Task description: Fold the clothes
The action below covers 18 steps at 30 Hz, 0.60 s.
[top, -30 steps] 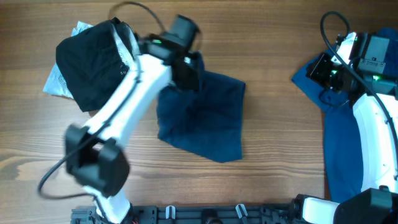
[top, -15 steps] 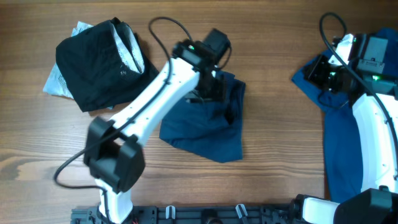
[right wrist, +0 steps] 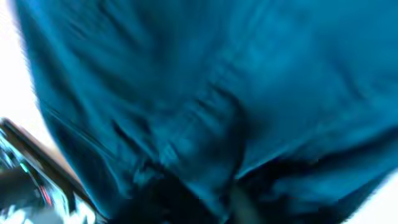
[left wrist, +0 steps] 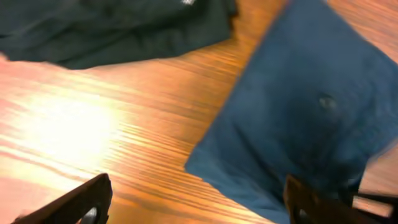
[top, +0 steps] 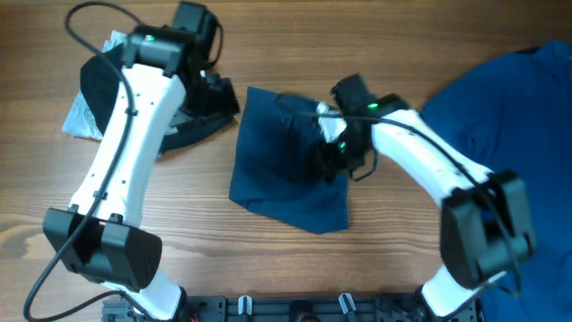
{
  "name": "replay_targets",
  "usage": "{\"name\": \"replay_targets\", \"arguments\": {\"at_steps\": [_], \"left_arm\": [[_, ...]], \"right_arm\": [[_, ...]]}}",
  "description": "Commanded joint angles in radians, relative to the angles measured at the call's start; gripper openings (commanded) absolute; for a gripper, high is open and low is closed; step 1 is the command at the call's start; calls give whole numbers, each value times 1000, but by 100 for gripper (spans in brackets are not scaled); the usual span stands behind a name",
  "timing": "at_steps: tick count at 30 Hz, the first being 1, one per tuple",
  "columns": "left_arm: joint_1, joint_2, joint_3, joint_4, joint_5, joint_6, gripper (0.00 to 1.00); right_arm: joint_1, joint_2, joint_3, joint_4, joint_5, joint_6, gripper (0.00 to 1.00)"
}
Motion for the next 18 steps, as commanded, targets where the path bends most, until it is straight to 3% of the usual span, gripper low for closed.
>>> {"name": "replay_targets", "arguments": {"at_steps": [1, 3, 6, 12, 17, 18], "left_arm": [[30, 0, 1, -21, -16, -5, 92], [29, 1, -7, -22, -15, -5, 92], [25, 2, -32, -5, -3, -6, 95], [25, 2, -158, 92, 164, -6, 99], [25, 3, -348, 242, 326, -6, 100], [24, 3, -395, 292, 379, -6, 100]], "right_arm": [[14, 1, 2, -113, 167, 59, 5], [14, -33, 2, -201, 296, 106, 5], [16, -44, 0, -253, 299, 107, 5], [16, -6, -152, -83, 441, 233, 16], [14, 53, -189, -54, 447, 240, 32], [14, 55, -189, -54, 447, 239, 40]]}}
